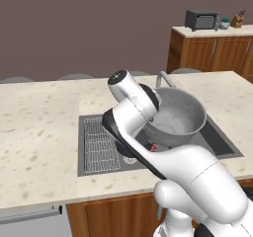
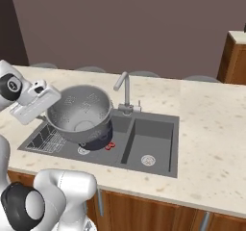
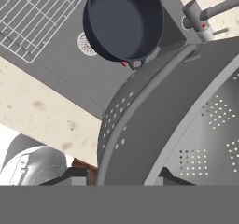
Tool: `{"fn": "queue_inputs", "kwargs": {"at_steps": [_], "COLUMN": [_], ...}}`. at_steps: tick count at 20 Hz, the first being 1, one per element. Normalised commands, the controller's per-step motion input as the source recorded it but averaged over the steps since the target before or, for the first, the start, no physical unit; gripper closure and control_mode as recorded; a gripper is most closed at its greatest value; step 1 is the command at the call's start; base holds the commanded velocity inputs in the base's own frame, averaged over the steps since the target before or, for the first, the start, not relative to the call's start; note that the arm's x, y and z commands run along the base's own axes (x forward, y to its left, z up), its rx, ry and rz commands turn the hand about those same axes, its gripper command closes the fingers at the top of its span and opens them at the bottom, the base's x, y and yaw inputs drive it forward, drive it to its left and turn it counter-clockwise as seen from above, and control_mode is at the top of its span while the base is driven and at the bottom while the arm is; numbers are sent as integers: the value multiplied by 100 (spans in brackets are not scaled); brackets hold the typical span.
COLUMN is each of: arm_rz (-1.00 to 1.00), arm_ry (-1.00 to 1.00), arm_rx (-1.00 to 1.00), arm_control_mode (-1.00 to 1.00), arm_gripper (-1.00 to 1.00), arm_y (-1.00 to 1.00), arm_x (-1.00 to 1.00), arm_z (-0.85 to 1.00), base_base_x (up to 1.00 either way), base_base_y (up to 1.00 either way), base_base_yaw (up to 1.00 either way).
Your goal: Pick the pot and colander and place them in the sink. Then turn on the water.
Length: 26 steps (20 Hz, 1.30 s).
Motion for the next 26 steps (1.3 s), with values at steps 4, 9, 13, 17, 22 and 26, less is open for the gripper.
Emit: {"fn": "queue_inputs", "kwargs": {"at_steps": [4,9,13,17,22,26], "arm_rz": [0,0,0,0,3,2], "arm_ry": [2,0,0,4,9,6], "arm_rx": [0,0,0,0,0,0], "arm_control_mode": [-100,-100,-100,-100,-100,-100], "arm_gripper": [100,100,100,100,100,100], "arm_y": [0,0,0,0,6,8], "arm_x": [40,24,6,24,47,37], "arm_z": [-16,-3,-1,-21,-36,-27], "base_base_x": [0,0,0,0,0,0], "base_base_y": [0,0,0,0,0,0], "base_base_yaw": [0,0,0,0,0,0]}}
